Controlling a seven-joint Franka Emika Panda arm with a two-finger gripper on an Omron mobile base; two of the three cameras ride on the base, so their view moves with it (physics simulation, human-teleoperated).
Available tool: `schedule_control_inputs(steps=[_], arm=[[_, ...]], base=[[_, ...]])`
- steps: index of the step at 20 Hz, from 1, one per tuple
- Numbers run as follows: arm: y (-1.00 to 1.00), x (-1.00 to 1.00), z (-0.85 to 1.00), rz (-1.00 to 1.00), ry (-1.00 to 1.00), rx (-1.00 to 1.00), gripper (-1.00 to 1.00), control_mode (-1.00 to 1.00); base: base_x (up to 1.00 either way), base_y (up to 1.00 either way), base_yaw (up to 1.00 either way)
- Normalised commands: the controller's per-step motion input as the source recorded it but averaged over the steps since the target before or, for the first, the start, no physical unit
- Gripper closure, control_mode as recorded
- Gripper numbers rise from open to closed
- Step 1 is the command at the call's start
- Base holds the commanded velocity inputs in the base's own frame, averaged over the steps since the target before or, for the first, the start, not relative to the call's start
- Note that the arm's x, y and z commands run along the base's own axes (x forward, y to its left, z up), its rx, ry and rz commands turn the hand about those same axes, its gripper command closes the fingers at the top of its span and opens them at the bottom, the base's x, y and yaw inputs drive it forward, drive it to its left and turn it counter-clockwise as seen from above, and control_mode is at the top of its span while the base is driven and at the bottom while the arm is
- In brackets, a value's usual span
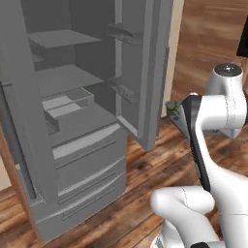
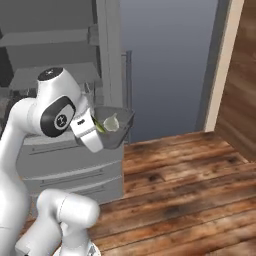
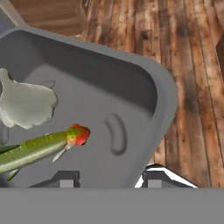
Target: Place the tupperware containing the fish and garlic meal in the microwave. Close the microwave door and press the start button to reheat the meal.
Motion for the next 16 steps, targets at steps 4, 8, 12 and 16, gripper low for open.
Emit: schedule_control_inputs(steps=[4,8,12,16], arm=[[0.0,0.0,0.0,0.0,0.0,0.0,1.0,1.0],[0.0,0.0,0.0,0.0,0.0,0.0,1.0,1.0],[0.0,0.0,0.0,0.0,0.0,0.0,1.0,1.0],[0.0,0.0,0.0,0.0,0.0,0.0,1.0,1.0]], base=[[0.0,-0.09,-0.75],[0.0,-0.06,-0.75],[0.1,-0.08,-0.69],[0.42,-0.13,-0.58]])
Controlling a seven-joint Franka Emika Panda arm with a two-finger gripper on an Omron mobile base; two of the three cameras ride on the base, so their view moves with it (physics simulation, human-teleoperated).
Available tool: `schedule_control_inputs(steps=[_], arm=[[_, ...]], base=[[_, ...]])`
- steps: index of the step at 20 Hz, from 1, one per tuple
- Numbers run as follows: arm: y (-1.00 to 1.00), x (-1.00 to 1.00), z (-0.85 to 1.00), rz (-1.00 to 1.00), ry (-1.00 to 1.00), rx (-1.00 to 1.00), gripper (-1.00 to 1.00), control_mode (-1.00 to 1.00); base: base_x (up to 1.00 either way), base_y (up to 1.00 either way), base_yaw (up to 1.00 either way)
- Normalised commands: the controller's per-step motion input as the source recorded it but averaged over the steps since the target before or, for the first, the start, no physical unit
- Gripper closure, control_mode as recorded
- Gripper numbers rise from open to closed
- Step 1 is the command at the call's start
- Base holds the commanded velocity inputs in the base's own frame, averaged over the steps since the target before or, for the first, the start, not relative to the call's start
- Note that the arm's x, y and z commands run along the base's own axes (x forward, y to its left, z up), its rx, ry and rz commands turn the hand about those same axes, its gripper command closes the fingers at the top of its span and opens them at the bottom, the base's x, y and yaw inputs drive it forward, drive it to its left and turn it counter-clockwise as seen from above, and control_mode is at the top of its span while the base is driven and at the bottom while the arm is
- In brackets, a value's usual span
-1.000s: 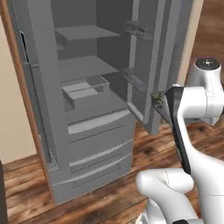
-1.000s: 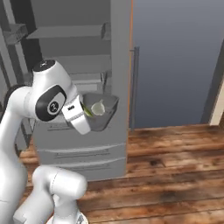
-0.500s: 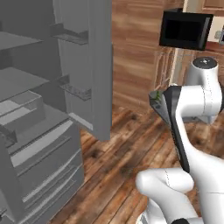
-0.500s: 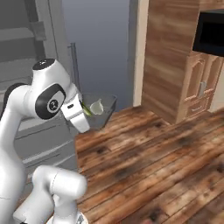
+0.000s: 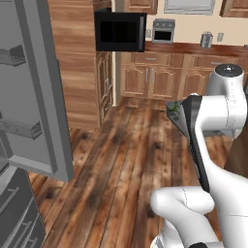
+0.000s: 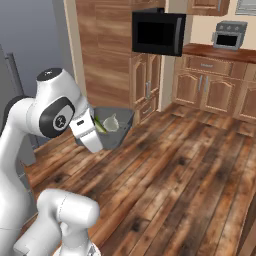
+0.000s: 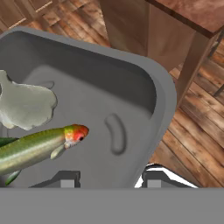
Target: Place the tupperware containing the fish and garlic meal in the microwave. Close the microwave door and press the start button to reheat the meal.
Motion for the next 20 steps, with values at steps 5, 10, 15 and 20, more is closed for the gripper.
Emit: schedule_control_inputs(steps=[5,10,15,20], arm=[[0.0,0.0,0.0,0.0,0.0,0.0,1.0,1.0],[0.0,0.0,0.0,0.0,0.0,0.0,1.0,1.0],[0.0,0.0,0.0,0.0,0.0,0.0,1.0,1.0],[0.0,0.0,0.0,0.0,0.0,0.0,1.0,1.0]], base=[[0.78,-0.17,-0.41],[0.97,-0.09,-0.32],[1.0,0.0,-0.23],[1.0,0.0,-0.07]])
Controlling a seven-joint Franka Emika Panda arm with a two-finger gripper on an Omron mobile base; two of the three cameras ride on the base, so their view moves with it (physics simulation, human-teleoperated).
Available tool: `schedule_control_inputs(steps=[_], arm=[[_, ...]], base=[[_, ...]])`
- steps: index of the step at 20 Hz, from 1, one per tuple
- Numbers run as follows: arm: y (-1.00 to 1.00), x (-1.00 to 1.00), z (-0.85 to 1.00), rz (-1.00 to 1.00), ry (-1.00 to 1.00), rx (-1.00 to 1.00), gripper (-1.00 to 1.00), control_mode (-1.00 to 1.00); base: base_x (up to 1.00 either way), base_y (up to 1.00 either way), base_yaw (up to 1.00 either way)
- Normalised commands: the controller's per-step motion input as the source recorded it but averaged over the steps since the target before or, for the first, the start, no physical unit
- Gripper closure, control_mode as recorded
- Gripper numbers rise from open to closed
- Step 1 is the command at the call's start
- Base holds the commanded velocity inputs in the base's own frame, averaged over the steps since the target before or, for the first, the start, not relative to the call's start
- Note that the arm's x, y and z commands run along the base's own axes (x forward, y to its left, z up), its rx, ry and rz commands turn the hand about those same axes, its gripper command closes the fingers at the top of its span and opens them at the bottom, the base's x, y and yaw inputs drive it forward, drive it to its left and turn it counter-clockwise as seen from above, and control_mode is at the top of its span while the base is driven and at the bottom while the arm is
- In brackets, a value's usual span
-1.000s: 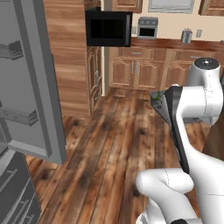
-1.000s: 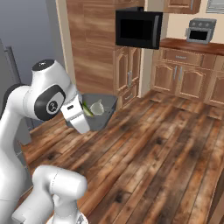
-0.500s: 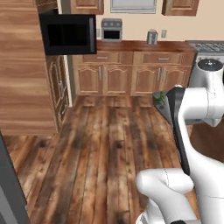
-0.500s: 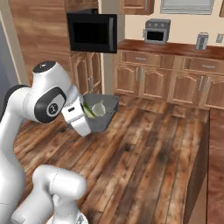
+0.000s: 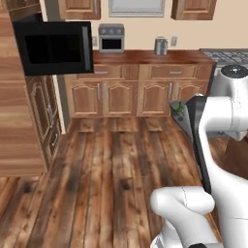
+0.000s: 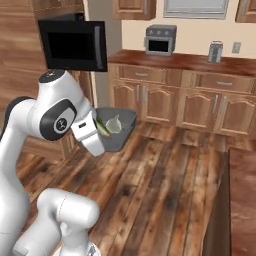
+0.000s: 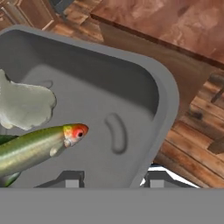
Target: Place the tupperware containing the fish and garlic meal in the microwave. Close the microwave door and press the start button to reheat the meal.
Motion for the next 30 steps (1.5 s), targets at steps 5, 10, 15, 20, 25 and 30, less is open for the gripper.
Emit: schedule_control_inputs(steps=[5,10,15,20,25,30], arm=[[0.0,0.0,0.0,0.0,0.0,0.0,1.0,1.0],[0.0,0.0,0.0,0.0,0.0,0.0,1.0,1.0],[0.0,0.0,0.0,0.0,0.0,0.0,1.0,1.0],[0.0,0.0,0.0,0.0,0.0,0.0,1.0,1.0],[0.0,0.0,0.0,0.0,0.0,0.0,1.0,1.0],[0.0,0.0,0.0,0.0,0.0,0.0,1.0,1.0]], base=[[1.0,0.0,0.0],[1.0,0.0,0.0],[1.0,0.0,0.04],[1.0,0.0,0.15],[1.0,0.0,0.31],[1.0,0.0,0.44]])
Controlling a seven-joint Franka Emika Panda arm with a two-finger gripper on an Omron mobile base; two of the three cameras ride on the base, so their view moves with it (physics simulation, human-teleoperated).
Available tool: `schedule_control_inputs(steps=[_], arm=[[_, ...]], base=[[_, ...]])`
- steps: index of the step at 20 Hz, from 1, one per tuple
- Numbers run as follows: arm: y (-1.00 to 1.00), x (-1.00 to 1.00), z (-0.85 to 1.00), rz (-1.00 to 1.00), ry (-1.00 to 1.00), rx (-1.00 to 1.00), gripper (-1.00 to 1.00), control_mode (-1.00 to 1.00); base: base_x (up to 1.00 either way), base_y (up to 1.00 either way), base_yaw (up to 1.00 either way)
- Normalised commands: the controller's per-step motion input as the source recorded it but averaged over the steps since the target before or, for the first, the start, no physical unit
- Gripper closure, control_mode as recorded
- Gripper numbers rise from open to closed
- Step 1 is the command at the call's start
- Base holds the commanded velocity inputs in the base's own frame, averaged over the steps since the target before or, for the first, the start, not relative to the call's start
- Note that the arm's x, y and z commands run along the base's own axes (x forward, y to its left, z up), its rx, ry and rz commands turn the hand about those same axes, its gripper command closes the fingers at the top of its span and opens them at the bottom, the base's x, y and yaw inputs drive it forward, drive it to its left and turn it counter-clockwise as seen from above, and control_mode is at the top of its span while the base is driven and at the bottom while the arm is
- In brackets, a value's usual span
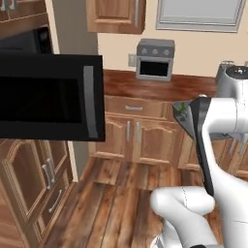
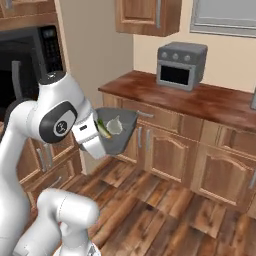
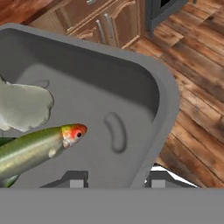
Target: Place the tupperware containing the fish and garlic meal in the microwave. Close the microwave door and press the start button to reheat the meal.
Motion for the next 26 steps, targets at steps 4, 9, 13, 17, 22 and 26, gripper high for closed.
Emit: schedule_control_inputs(steps=[4,9,13,17,22,26], arm=[[0.0,0.0,0.0,0.0,0.0,0.0,1.0,1.0],[0.0,0.0,0.0,0.0,0.0,0.0,1.0,1.0],[0.0,0.0,0.0,0.0,0.0,0.0,1.0,1.0],[0.0,0.0,0.0,0.0,0.0,0.0,1.0,1.0],[0.0,0.0,0.0,0.0,0.0,0.0,1.0,1.0],[0.0,0.0,0.0,0.0,0.0,0.0,1.0,1.0]], base=[[1.0,0.0,0.54],[0.92,-0.03,0.6],[0.79,-0.17,0.63],[0.51,-0.32,0.62],[0.33,-0.33,0.59],[0.41,-0.19,0.57]])
